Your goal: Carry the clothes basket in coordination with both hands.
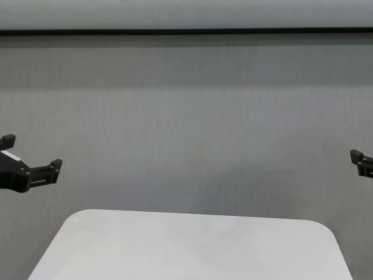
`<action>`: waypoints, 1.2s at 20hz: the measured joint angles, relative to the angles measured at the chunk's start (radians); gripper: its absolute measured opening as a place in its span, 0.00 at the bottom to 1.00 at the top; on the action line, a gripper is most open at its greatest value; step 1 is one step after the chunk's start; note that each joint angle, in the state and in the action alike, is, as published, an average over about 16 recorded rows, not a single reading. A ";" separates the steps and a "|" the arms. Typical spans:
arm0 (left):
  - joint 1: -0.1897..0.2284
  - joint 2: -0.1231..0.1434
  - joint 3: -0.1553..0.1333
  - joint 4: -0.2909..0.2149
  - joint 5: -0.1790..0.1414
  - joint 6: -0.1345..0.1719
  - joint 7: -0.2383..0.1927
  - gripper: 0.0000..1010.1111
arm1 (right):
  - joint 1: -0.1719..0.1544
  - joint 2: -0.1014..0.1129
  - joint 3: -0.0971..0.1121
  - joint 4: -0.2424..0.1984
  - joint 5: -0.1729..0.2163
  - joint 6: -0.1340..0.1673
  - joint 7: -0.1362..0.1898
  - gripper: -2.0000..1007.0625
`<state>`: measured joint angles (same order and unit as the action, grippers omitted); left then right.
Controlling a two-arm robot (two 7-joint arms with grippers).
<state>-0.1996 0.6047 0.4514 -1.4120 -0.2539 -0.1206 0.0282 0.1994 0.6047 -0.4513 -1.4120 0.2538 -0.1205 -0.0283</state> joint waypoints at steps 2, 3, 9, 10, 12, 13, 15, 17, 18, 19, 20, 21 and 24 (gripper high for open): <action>0.000 0.000 0.000 0.000 0.000 0.000 0.000 0.99 | 0.000 0.000 0.000 0.000 0.000 0.000 0.000 0.99; 0.000 0.000 0.000 0.000 0.000 0.000 0.000 0.99 | 0.000 0.000 0.000 0.000 0.000 0.000 0.000 0.99; 0.000 0.000 0.000 0.000 0.000 0.000 0.000 0.99 | 0.000 0.000 0.000 0.000 0.000 0.000 0.000 0.99; 0.000 0.000 0.000 0.000 0.000 0.000 0.000 0.99 | 0.000 0.000 0.000 0.000 0.000 0.000 0.000 0.99; 0.000 0.000 0.000 0.000 0.000 0.000 0.000 0.99 | 0.000 0.000 0.000 0.000 0.000 0.000 0.000 0.99; 0.000 0.000 0.000 0.000 0.000 0.000 0.000 0.99 | 0.000 0.000 0.000 0.000 0.000 0.000 0.000 0.99; 0.000 0.000 0.000 0.000 0.000 0.000 0.000 0.99 | 0.000 0.000 0.000 0.000 0.000 0.000 0.000 0.99; 0.000 0.000 0.000 0.000 0.000 0.000 0.000 0.99 | 0.000 0.000 0.000 0.000 0.000 0.000 0.000 0.99; 0.000 0.000 0.000 0.000 0.000 0.000 0.000 0.99 | 0.000 0.000 0.000 0.000 0.000 0.000 0.000 0.99; 0.000 0.000 0.000 0.000 0.000 0.000 0.000 0.99 | 0.000 0.000 0.000 0.000 0.000 0.000 0.000 0.99; 0.000 0.000 0.000 0.000 0.000 0.000 0.000 0.99 | 0.000 0.000 0.000 0.000 0.000 0.000 0.000 0.99; 0.000 0.000 0.000 0.000 0.000 0.000 0.000 0.99 | 0.000 0.000 0.000 0.000 0.000 0.000 0.000 0.99; 0.000 0.000 0.000 0.000 0.000 0.000 0.000 0.99 | 0.000 0.000 0.000 0.000 0.000 0.000 0.000 0.99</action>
<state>-0.1996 0.6046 0.4513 -1.4120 -0.2539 -0.1206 0.0282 0.1994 0.6047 -0.4513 -1.4121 0.2538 -0.1205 -0.0283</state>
